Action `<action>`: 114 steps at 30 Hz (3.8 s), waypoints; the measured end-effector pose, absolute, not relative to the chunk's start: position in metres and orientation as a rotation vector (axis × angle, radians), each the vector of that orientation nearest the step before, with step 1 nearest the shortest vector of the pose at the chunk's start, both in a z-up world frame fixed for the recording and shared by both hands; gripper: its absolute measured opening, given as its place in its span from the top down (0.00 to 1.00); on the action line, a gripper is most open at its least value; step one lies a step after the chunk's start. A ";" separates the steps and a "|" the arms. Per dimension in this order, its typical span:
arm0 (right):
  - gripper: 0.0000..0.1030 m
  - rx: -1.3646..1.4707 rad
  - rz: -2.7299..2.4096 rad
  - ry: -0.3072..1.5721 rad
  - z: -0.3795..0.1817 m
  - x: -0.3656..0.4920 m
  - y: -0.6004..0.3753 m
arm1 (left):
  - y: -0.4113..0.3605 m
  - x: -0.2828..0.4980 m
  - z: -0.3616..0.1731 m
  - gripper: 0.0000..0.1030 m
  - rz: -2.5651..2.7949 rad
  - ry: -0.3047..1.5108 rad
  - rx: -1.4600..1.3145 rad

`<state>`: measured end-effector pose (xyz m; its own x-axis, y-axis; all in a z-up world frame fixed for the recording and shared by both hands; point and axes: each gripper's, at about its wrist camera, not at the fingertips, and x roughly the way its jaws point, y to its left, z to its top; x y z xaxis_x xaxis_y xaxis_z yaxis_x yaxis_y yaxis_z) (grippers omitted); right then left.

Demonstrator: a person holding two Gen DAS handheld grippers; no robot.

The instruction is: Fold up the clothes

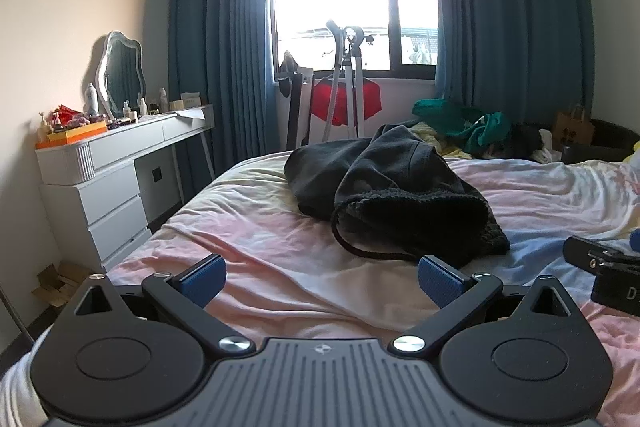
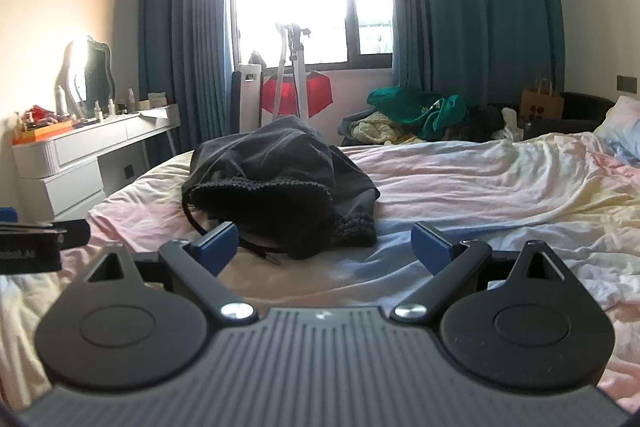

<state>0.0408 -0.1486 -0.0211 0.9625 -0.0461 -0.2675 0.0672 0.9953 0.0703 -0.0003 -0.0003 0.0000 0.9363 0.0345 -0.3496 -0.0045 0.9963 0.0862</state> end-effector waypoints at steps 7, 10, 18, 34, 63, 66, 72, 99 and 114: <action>0.08 0.090 -0.064 0.252 -0.024 0.040 -0.147 | -0.002 -0.001 -0.001 0.00 0.023 0.386 0.061; 0.08 0.095 -0.066 0.245 -0.025 0.039 -0.147 | 0.001 0.001 0.000 0.00 0.019 0.396 0.050; 0.08 0.124 -0.062 0.248 -0.025 0.041 -0.151 | 0.002 0.001 -0.005 0.00 0.024 0.378 0.041; 0.08 0.145 -0.090 0.271 -0.020 0.041 -0.156 | 0.004 -0.006 -0.003 0.00 0.011 0.341 0.026; 0.08 0.241 -0.155 0.330 -0.002 0.108 -0.196 | -0.029 0.052 -0.066 0.01 0.073 0.364 0.188; 0.08 0.253 -0.162 0.303 -0.006 0.104 -0.202 | -0.044 0.073 -0.076 0.01 0.069 0.378 0.275; 0.08 0.370 -0.230 0.408 -0.056 0.093 -0.228 | -0.072 0.113 -0.094 0.00 0.075 0.299 0.487; 0.08 0.483 -0.168 0.384 -0.084 0.108 -0.241 | -0.122 0.218 -0.030 0.86 -0.075 -0.026 0.519; 0.08 0.147 0.007 0.410 -0.072 0.091 -0.168 | 0.067 0.111 0.028 0.88 -0.078 0.157 0.067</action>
<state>0.0905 -0.1678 -0.0722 0.9173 0.0363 -0.3965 0.0231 0.9893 0.1439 0.1111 0.0666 0.0283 0.9847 -0.0719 -0.1586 0.0823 0.9948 0.0603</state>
